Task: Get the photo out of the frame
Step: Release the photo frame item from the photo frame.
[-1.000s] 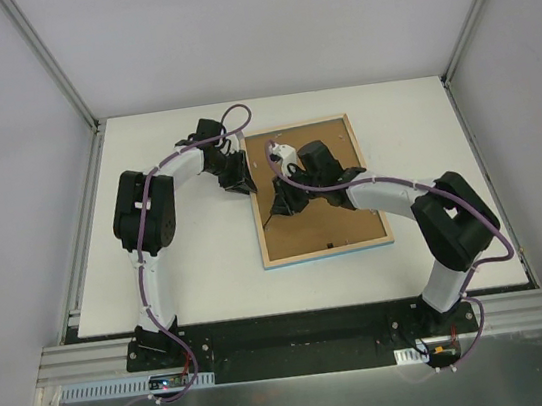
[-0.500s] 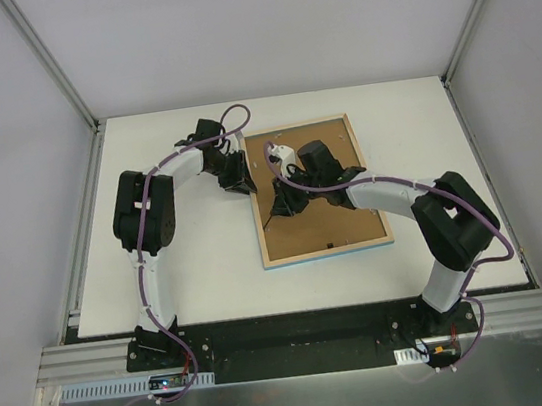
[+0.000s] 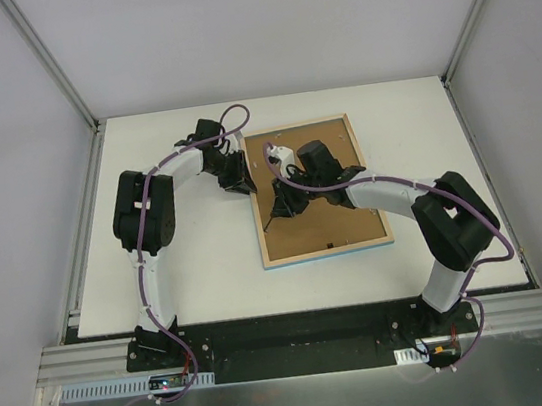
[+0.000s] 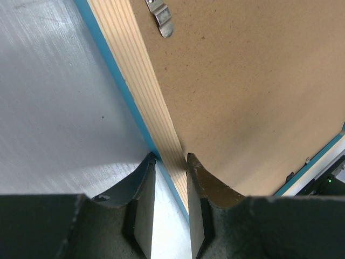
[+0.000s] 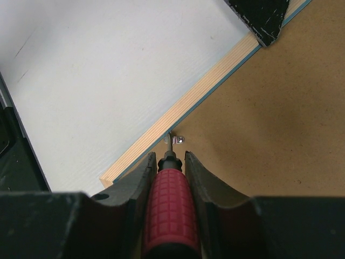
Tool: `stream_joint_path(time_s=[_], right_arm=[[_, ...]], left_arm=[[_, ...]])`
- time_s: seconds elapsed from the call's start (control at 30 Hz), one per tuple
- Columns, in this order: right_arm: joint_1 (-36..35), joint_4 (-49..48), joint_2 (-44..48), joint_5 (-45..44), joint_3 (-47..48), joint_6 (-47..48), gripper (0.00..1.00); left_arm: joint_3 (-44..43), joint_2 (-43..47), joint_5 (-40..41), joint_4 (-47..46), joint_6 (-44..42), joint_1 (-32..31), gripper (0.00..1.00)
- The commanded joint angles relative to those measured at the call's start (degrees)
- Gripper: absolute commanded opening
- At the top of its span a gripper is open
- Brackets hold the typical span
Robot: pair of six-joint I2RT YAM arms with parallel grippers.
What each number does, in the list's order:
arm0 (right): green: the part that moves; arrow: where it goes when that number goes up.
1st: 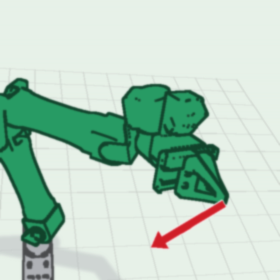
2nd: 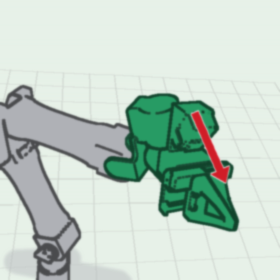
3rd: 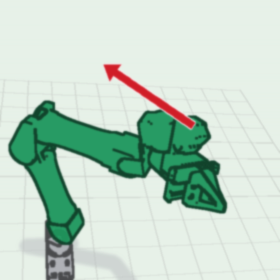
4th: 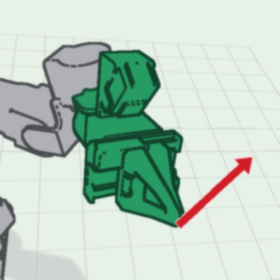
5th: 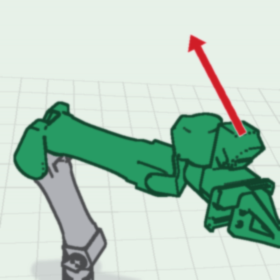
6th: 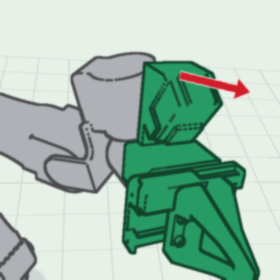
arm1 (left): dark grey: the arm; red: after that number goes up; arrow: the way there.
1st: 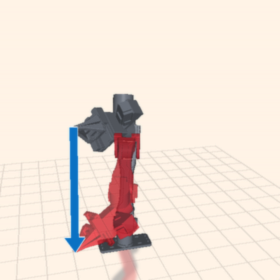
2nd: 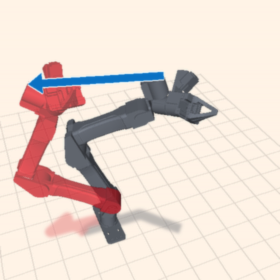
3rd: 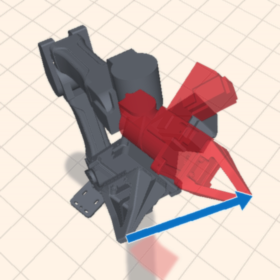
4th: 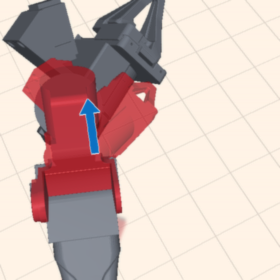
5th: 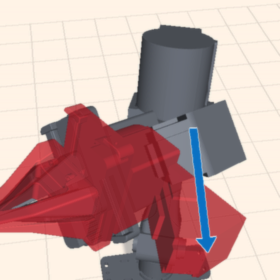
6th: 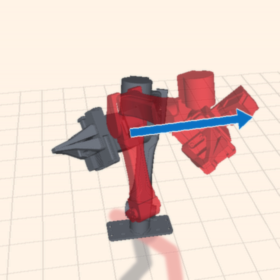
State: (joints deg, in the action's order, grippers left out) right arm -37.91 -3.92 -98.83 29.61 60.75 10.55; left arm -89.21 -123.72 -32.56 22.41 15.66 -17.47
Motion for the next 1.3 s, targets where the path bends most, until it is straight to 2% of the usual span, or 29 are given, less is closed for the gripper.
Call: stream_joint_path(time_s=[0.0, 0.3, 1.27], right_arm=[[0.3, -1.4, 2.1, 0.1, 1.2, -0.2, 0.01], [4.3, -6.4, 4.3, 3.9, -1.3, -4.5, 0.01], [1.6, -6.0, 0.5, -0.1, -0.7, -4.7, 0.01]], left_arm=[[1.1, -2.5, 0.7, 0.5, -1.3, 0.8, 0.09], [1.1, -2.8, 0.7, 0.5, -1.2, 0.8, 0.09], [1.1, -2.8, 0.0, 0.5, -1.1, 0.8, 0.09]])
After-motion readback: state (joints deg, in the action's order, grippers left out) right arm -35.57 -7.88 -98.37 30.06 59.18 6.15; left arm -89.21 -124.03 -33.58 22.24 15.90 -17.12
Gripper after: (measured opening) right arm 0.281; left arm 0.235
